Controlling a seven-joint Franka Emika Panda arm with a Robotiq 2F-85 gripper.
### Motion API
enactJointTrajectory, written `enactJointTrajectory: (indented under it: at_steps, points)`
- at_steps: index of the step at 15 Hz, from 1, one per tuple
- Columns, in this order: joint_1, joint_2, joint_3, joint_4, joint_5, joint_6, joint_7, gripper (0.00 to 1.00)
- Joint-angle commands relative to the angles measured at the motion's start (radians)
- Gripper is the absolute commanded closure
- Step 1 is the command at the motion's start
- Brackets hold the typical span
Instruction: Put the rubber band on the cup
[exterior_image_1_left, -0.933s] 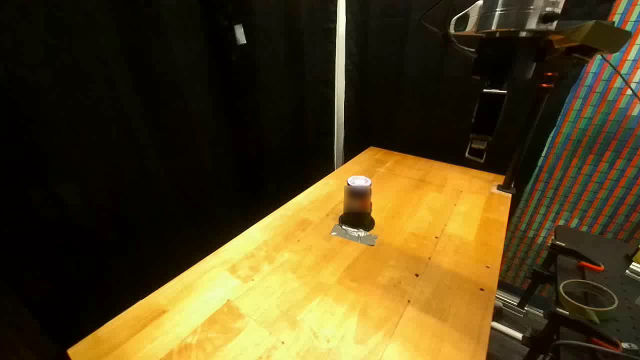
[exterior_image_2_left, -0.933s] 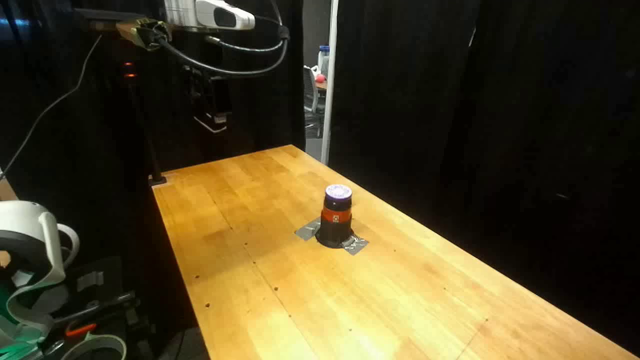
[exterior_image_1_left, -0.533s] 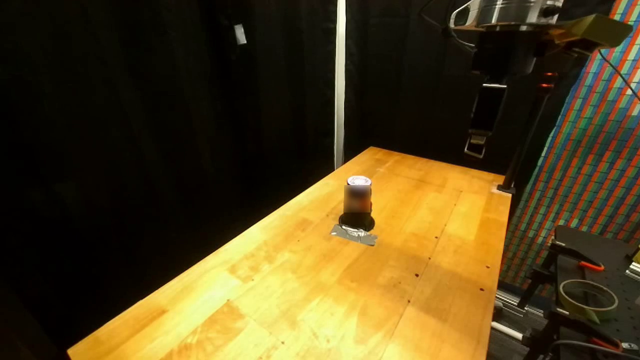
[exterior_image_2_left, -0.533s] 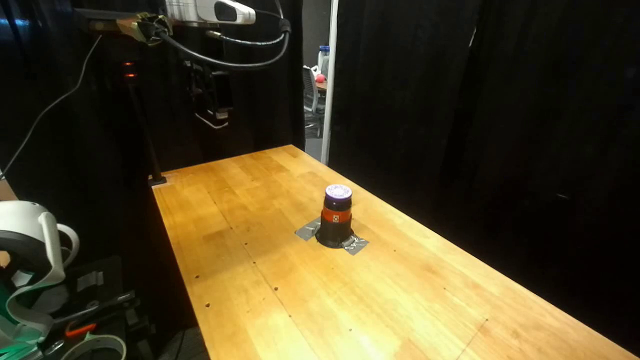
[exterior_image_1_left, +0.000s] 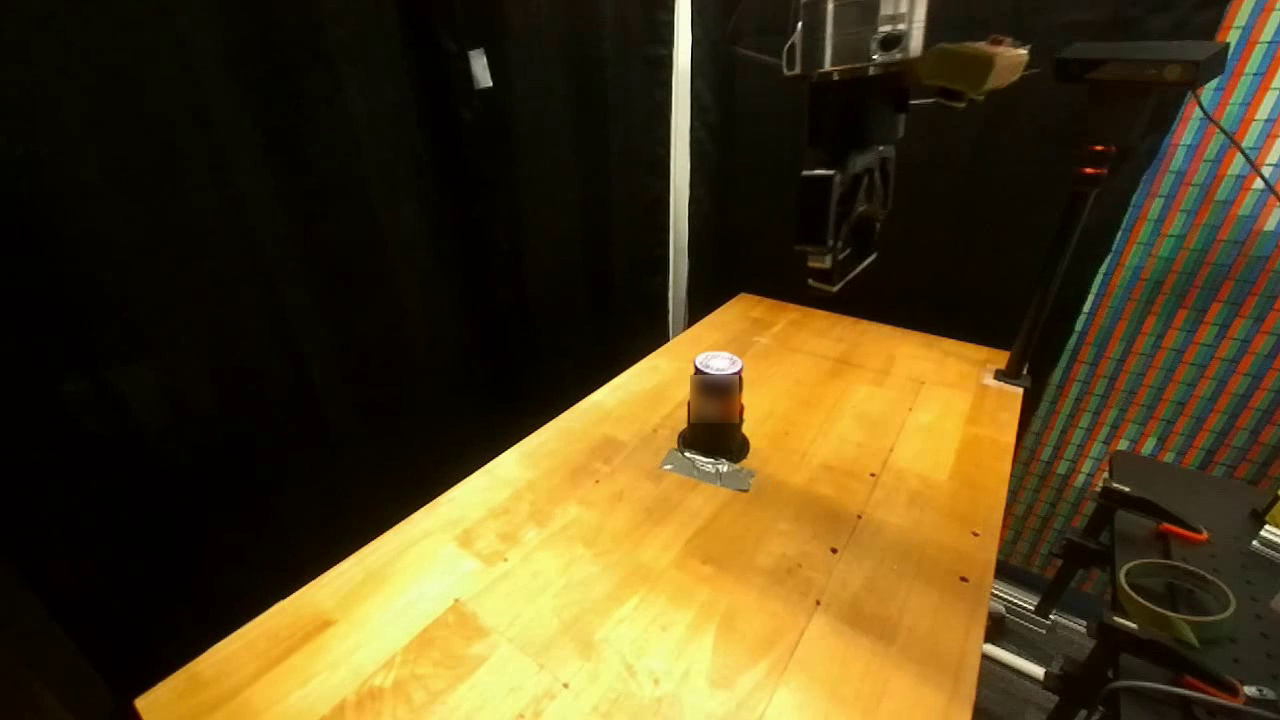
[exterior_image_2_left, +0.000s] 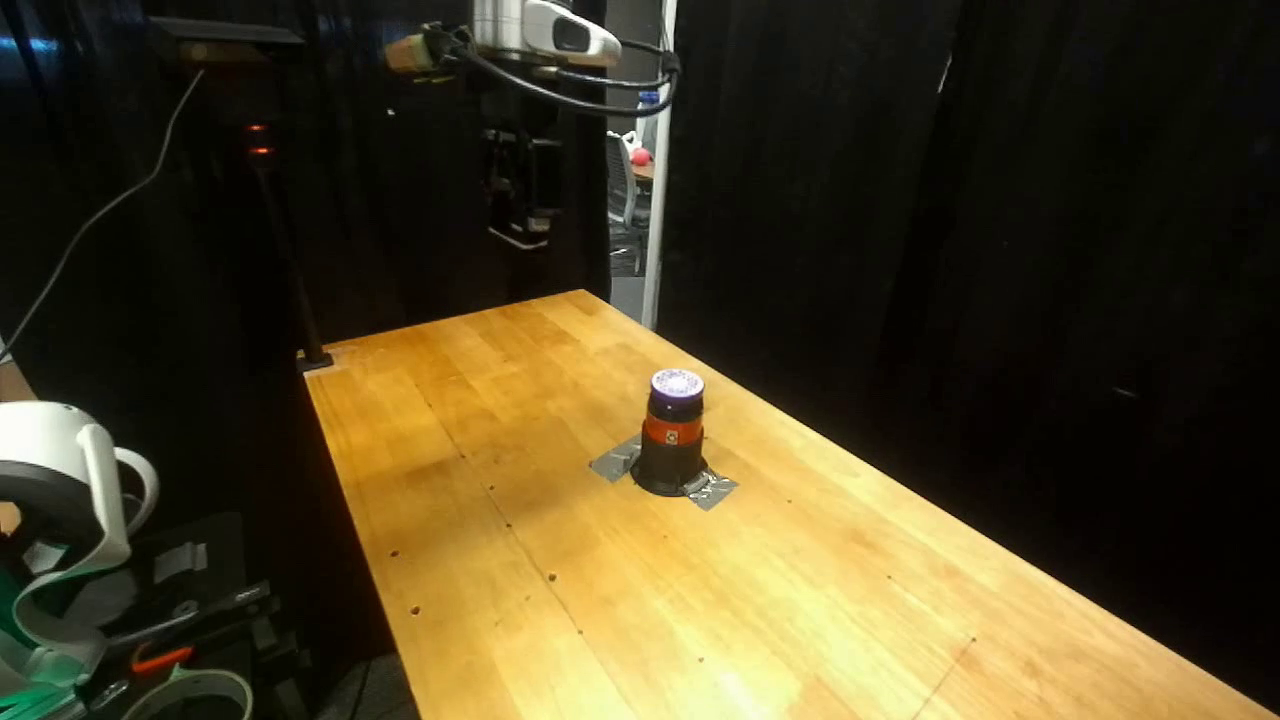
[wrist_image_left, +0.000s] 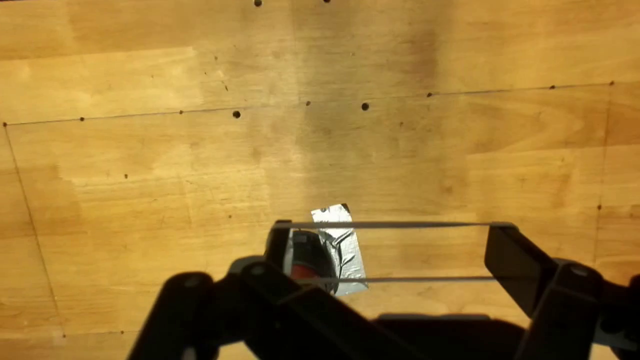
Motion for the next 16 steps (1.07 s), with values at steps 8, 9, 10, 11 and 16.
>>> enactJointTrajectory:
  at_steps: [8, 9, 10, 11, 16]
  points:
    - [-0.002, 0.576, -0.135, 0.599, 0.031, -0.051, -0.036, 0.00]
    - [-0.003, 0.622, -0.142, 0.645, 0.036, -0.048, -0.041, 0.00]
    - [-0.005, 0.667, -0.148, 0.691, 0.042, -0.054, -0.049, 0.00]
    - [-0.005, 0.708, -0.155, 0.736, 0.045, -0.061, -0.049, 0.00]
    - [-0.021, 0.847, -0.158, 0.891, 0.078, -0.143, -0.066, 0.00]
